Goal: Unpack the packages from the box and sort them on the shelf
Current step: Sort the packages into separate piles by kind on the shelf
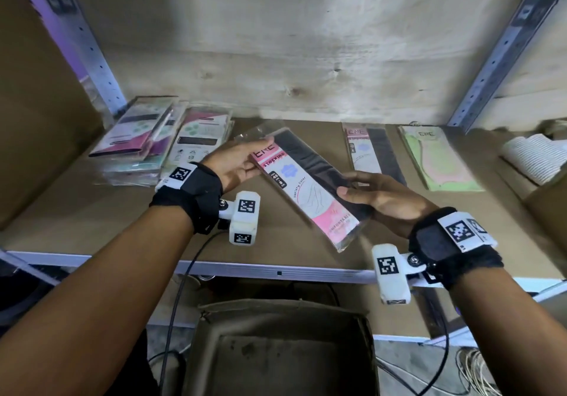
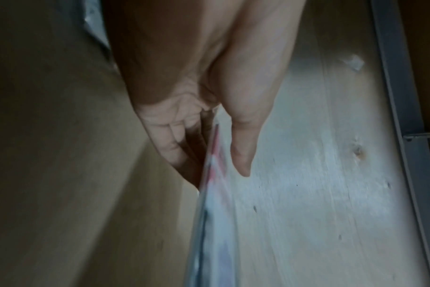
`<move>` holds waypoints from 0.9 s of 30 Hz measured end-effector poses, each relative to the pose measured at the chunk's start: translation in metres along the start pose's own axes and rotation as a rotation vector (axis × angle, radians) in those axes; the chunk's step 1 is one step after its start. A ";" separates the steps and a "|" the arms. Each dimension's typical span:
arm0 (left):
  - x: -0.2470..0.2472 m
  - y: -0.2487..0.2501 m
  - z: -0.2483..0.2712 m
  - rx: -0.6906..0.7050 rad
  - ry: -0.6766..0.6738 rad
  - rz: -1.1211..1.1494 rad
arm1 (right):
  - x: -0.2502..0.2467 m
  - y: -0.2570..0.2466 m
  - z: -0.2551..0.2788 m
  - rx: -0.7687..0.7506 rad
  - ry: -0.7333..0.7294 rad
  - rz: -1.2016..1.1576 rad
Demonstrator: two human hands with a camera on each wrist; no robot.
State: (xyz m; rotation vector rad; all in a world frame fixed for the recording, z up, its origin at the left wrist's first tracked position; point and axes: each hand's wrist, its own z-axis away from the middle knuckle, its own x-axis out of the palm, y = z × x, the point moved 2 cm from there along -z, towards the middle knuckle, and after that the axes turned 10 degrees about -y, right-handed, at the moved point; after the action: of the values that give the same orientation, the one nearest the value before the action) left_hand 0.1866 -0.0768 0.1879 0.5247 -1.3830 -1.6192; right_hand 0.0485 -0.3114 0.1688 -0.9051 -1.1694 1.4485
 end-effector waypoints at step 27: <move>0.000 0.006 0.005 0.062 -0.091 -0.383 | -0.015 0.007 0.022 -0.154 -0.168 0.143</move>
State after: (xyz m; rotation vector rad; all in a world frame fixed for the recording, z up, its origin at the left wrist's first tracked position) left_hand 0.1845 -0.0733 0.1945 0.7997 -1.4679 -1.9283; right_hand 0.0289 -0.3309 0.1664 -1.0058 -1.3791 1.5905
